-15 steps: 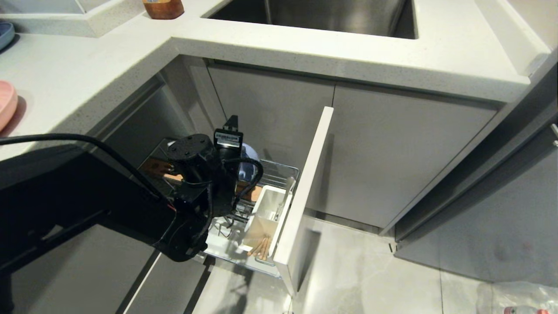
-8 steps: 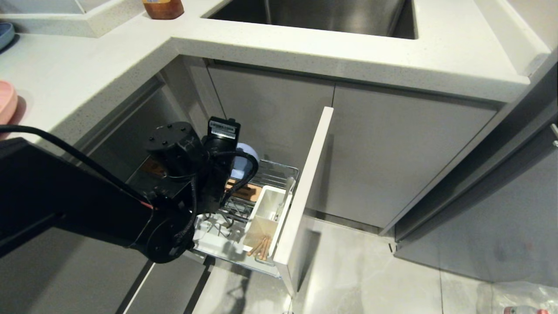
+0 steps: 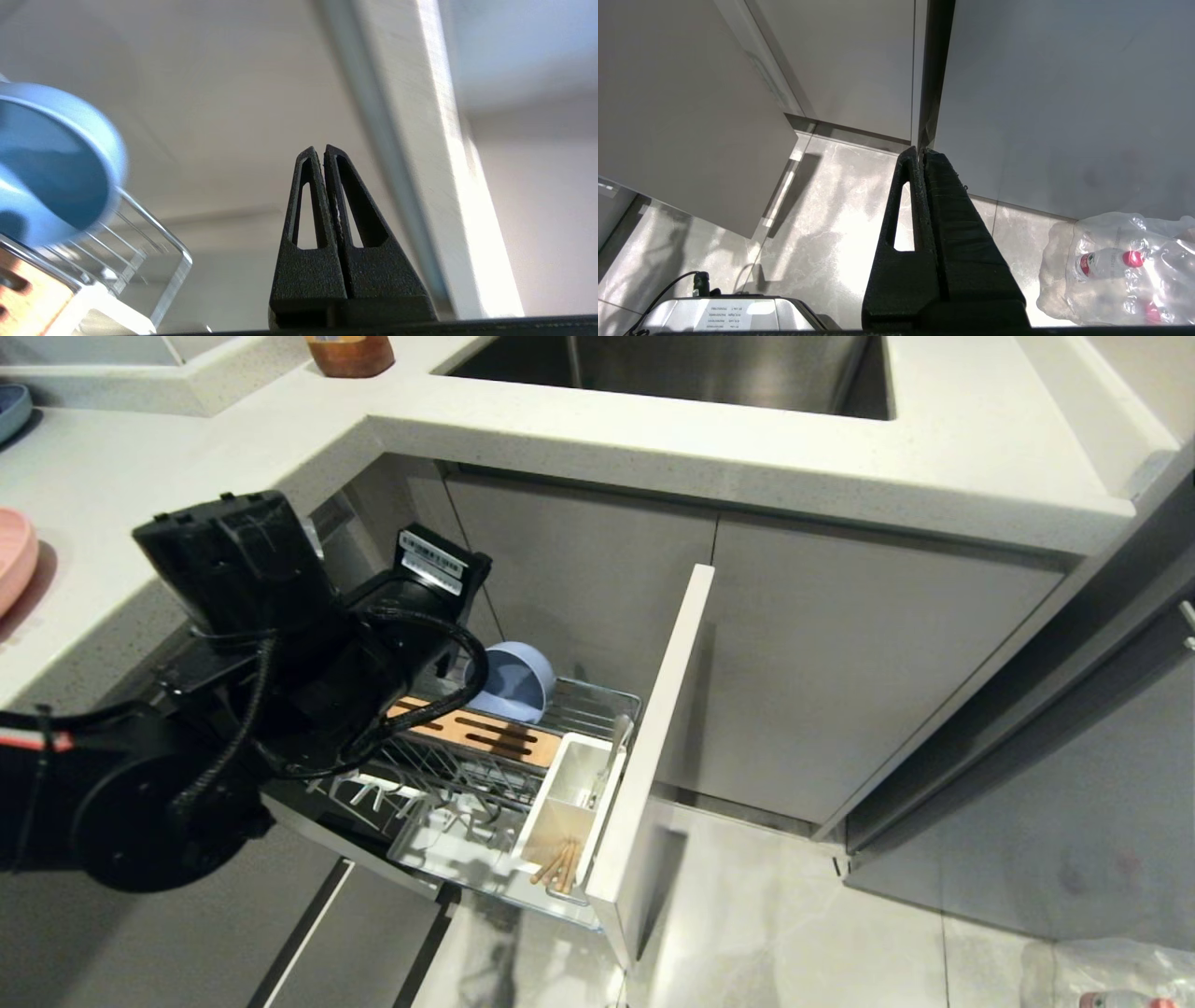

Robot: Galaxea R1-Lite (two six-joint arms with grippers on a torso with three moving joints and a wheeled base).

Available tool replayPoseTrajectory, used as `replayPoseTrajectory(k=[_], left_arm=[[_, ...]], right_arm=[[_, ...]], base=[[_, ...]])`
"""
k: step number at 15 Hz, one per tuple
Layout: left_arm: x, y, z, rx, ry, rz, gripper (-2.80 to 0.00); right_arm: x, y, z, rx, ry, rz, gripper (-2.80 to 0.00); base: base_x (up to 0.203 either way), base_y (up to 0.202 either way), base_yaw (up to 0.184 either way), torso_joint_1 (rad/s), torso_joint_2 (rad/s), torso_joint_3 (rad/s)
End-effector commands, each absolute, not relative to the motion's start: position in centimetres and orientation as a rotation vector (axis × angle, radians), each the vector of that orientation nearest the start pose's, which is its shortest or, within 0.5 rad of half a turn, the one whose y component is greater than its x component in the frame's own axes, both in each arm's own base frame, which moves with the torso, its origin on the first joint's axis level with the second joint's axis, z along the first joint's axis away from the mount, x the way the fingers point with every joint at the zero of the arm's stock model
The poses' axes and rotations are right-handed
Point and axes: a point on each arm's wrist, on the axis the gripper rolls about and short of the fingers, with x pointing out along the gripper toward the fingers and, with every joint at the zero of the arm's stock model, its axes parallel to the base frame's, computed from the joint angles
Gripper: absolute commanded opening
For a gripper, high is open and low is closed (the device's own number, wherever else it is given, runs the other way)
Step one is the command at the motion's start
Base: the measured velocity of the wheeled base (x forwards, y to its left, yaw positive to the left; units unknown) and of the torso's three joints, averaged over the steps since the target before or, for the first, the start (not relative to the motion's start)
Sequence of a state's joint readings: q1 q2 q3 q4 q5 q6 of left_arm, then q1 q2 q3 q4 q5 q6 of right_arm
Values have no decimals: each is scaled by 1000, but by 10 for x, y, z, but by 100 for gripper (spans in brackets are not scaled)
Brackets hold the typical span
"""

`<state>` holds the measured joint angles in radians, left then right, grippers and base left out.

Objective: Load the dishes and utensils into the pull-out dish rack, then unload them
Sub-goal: Pick up the chopsticks and place it in the cupboard

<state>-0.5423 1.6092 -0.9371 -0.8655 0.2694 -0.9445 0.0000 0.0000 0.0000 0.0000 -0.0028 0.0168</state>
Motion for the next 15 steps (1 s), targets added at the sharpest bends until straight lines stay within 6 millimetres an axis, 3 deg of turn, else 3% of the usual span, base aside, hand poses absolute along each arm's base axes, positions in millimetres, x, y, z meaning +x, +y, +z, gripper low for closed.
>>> replayPoseTrajectory(k=[1,5,10,15], left_arm=[[236,-133,294,-1019,-60,-399,-280],[203,-107,327,-878,-24,-448,-280],[153,-50,365,-529,3,-431,-280],[121,-6,372,-358,4,-219,-280]], right_arm=[[-23,0,76,17,2,-3,-280],[-23,0,76,17,1,-3,-280],[-23,0,76,17,2,-3,-280],[-23,0,76,17,1,-3,-280]], base=[[0,0,0,0,0,0],[0,0,0,0,0,0],[0,0,0,0,0,0],[0,0,0,0,0,0]])
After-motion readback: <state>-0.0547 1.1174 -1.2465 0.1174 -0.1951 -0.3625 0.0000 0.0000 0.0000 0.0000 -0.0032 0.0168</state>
